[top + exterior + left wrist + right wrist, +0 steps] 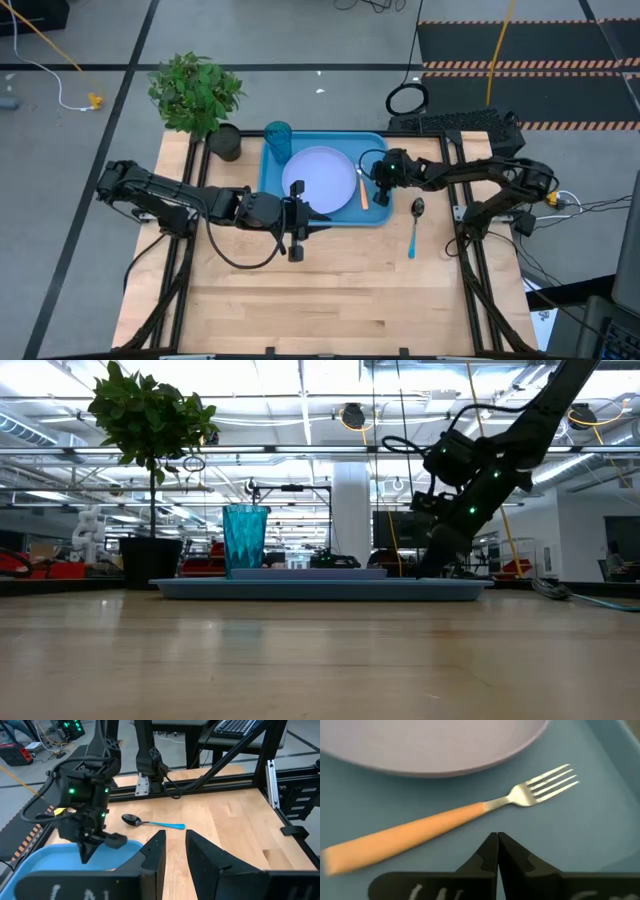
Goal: Pick and place plate/cup/fork/spoon on tray
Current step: Put the orange fork on the blue serving tray to the right of the blue plate
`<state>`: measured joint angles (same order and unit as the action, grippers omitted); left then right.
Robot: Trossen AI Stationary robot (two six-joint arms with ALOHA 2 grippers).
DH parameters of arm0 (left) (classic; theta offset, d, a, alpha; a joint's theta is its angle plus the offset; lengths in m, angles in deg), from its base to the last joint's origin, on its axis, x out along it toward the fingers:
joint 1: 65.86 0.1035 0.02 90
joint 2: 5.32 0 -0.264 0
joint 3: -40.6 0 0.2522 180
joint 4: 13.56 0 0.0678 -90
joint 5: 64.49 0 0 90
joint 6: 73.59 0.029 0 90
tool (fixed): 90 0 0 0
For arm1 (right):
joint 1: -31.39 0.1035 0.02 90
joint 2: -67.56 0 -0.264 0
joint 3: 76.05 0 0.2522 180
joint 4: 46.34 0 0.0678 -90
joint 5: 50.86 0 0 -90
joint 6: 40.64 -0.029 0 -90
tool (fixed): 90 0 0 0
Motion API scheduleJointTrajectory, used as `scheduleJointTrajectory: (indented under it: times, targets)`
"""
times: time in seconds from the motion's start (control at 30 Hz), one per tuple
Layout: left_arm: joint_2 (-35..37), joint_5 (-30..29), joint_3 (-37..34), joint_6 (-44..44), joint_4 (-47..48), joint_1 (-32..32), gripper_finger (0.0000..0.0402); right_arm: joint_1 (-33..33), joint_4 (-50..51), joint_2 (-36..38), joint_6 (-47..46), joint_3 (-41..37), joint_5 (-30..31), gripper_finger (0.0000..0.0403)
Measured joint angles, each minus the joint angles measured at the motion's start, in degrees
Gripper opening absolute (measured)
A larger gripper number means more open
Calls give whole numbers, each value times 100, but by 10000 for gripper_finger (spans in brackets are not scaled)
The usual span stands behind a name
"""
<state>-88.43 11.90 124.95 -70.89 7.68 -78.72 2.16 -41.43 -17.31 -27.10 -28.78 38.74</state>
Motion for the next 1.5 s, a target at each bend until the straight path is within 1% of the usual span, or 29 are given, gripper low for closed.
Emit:
scheduleJointTrajectory:
  times: [0.1, 0.23, 0.5, 0.9, 1.0, 1.5]
  targets:
    - [0, 0, 0, 4, -17, 0, 76, 101, 318, 141, -64, 1, -351, 0]
    - [0, 0, -2, 14, -95, 0, 76, 291, 401, 103, -152, -1, -730, 0]
    - [0, 0, -2, 151, -163, 4, 76, 627, 529, 62, -255, -3, -723, 0]
    - [0, -1, -2, 155, -178, 127, 76, 865, 569, 61, -470, -3, -672, 0]
    - [0, 0, -2, 156, -216, 129, 77, 898, 569, 61, -605, -3, -534, 0]
    - [0, 0, -2, 202, -432, 127, 77, 910, 567, 62, -974, -3, -527, 0]
